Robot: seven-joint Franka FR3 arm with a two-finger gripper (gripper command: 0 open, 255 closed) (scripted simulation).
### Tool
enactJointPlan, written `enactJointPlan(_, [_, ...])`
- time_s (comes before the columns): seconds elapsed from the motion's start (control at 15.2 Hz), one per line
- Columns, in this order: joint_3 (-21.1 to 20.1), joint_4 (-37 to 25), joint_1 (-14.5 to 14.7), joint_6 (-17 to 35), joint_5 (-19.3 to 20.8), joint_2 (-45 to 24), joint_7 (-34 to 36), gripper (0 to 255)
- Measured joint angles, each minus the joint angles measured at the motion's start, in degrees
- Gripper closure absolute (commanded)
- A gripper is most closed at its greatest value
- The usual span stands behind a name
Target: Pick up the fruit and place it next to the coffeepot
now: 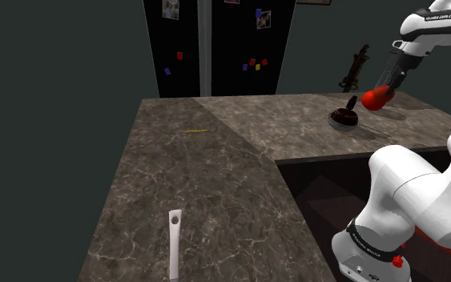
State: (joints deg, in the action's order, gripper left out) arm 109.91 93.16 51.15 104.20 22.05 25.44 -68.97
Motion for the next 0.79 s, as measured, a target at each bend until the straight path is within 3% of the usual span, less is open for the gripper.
enactJointPlan(0.79, [2.26, 7.18, 0.26, 8.15, 2.86, 2.30, 1.71, 255])
